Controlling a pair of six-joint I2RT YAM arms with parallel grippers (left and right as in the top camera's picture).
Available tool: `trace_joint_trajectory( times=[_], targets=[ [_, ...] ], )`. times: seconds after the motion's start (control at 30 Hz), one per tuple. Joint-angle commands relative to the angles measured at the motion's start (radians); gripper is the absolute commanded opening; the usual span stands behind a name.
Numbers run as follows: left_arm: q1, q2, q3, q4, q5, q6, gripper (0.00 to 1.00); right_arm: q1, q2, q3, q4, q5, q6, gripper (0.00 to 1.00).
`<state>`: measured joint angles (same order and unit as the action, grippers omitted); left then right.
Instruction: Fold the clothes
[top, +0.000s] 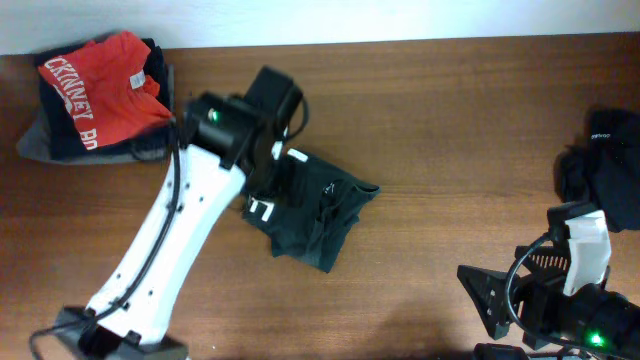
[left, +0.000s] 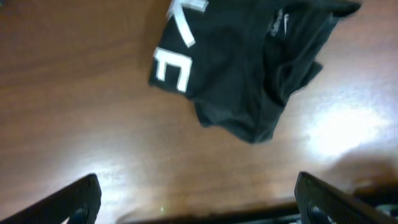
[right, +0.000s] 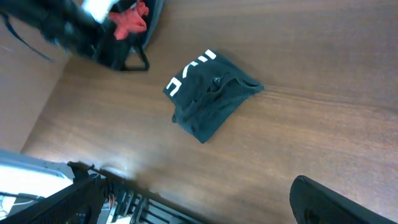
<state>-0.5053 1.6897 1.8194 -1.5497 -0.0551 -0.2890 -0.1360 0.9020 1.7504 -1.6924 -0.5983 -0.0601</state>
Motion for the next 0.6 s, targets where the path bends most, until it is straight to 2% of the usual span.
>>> trace_joint_trajectory(
  times=[0.0, 0.13, 0.2, 0.57],
  targets=[
    [-0.024, -0.023, -0.183, 0.096, 0.073, 0.034, 0.99, 0.006, 0.001, 0.011, -0.006, 0.009, -0.002, 0.99],
    [-0.047, -0.023, -0.336, 0.237, 0.108, 0.035, 0.99, 0.006, 0.001, 0.011, -0.006, 0.009, -0.002, 0.99],
    [-0.063, -0.023, -0.382, 0.292, 0.123, 0.073, 0.99, 0.006, 0.001, 0.01, -0.006, 0.009, -0.002, 0.99],
    [-0.12, -0.02, -0.45, 0.445, 0.121, 0.078, 0.99, 0.006, 0.001, 0.011, -0.006, 0.009, -0.002, 0.98]
  ],
)
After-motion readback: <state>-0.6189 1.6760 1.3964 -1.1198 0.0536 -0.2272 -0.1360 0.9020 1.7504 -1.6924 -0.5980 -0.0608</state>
